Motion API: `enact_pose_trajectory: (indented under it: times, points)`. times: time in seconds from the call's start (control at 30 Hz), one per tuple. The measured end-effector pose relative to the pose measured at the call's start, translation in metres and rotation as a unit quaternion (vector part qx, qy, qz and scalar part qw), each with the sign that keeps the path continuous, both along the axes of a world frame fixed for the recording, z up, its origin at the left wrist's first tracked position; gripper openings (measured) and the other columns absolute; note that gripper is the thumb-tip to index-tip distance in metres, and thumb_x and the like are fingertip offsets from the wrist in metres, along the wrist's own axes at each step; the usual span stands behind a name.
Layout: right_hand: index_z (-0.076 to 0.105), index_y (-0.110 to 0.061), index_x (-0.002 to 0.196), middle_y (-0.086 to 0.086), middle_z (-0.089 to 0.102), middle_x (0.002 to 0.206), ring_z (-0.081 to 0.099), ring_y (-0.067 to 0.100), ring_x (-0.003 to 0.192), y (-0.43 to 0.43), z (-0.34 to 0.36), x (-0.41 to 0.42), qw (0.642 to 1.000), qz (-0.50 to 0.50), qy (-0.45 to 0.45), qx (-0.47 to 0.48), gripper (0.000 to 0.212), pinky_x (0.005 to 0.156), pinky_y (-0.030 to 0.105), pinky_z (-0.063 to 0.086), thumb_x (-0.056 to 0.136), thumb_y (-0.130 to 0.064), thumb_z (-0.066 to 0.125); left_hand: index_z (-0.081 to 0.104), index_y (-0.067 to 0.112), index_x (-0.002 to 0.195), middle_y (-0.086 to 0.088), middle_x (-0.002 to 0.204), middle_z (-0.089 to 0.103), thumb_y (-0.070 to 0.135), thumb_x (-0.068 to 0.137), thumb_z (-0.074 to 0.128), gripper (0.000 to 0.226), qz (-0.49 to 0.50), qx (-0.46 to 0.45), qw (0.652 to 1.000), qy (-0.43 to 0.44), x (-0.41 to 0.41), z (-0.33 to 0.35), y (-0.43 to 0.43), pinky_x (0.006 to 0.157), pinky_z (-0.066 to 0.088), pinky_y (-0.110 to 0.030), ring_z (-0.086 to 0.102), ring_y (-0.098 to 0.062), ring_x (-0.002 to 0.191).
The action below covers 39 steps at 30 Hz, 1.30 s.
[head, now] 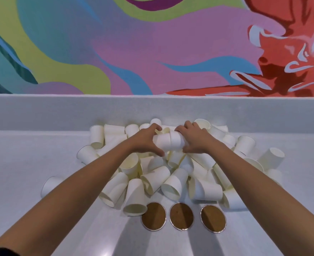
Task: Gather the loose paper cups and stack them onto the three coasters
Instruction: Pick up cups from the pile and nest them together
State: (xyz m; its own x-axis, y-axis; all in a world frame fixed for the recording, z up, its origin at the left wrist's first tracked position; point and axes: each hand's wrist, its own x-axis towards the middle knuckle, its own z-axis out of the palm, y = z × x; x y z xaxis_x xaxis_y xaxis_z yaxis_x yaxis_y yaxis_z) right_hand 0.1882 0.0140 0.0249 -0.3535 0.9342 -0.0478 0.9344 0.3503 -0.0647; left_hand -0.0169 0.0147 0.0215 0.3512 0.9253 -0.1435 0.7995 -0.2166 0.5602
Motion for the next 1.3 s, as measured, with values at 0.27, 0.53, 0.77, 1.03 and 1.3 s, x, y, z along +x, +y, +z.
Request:
enact_pose_trajectory:
  times: [0.27, 0.53, 0.77, 1.03, 1.3]
  points:
    - [0.044, -0.024, 0.136, 0.007, 0.043, 0.130, 0.046, 0.024, 0.116, -0.004, 0.012, -0.007, 0.995, 0.022, 0.088, 0.028, 0.077, 0.095, 0.035, 0.046, 0.070, -0.023, 0.083, 0.036, 0.024, 0.138, 0.001, 0.122, 0.049, 0.040, 0.066, 0.086, 0.089, 0.048, 0.000, 0.992, -0.121, 0.023, -0.006, -0.003, 0.088, 0.051, -0.029, 0.052, -0.018, 0.105]
    - [0.038, -0.018, 0.140, 0.012, 0.039, 0.134, 0.043, 0.030, 0.123, 0.006, -0.008, 0.034, 0.991, -0.088, 0.102, 0.001, 0.069, 0.092, 0.038, 0.047, 0.077, -0.005, 0.065, 0.049, 0.021, 0.122, 0.000, 0.111, 0.055, 0.040, 0.067, 0.085, 0.068, 0.127, -0.019, 0.976, -0.177, 0.025, -0.030, 0.009, 0.077, 0.051, -0.027, 0.054, -0.018, 0.098]
    - [0.047, -0.020, 0.136, 0.009, 0.037, 0.138, 0.032, 0.030, 0.126, -0.004, -0.054, 0.046, 0.976, -0.002, -0.218, -0.027, 0.043, 0.096, 0.037, 0.033, 0.095, -0.029, 0.049, 0.050, 0.023, 0.121, 0.001, 0.112, 0.055, 0.038, 0.061, 0.088, 0.073, 0.134, -0.049, 0.972, -0.189, 0.020, -0.045, 0.014, 0.088, 0.054, -0.038, 0.055, -0.020, 0.104]
    - [0.060, -0.016, 0.116, 0.010, 0.038, 0.124, 0.032, 0.033, 0.118, 0.013, -0.019, 0.043, 0.998, -0.061, -0.015, -0.022, 0.029, 0.093, 0.043, 0.038, 0.090, -0.026, 0.054, 0.048, 0.024, 0.122, 0.002, 0.111, 0.054, 0.034, 0.063, 0.088, 0.072, 0.138, -0.058, 0.967, -0.208, 0.016, -0.043, 0.014, 0.089, 0.054, -0.038, 0.054, -0.018, 0.102]
    - [0.058, -0.010, 0.080, 0.008, 0.041, 0.112, 0.049, 0.023, 0.092, 0.010, 0.001, 0.035, 0.913, -0.153, 0.377, -0.026, 0.021, 0.066, 0.020, 0.046, 0.078, -0.020, 0.076, 0.046, 0.019, 0.119, -0.002, 0.111, 0.052, 0.030, 0.069, 0.085, 0.064, 0.139, -0.074, 0.955, -0.253, 0.018, -0.030, 0.007, 0.090, 0.054, -0.036, 0.054, -0.021, 0.104]
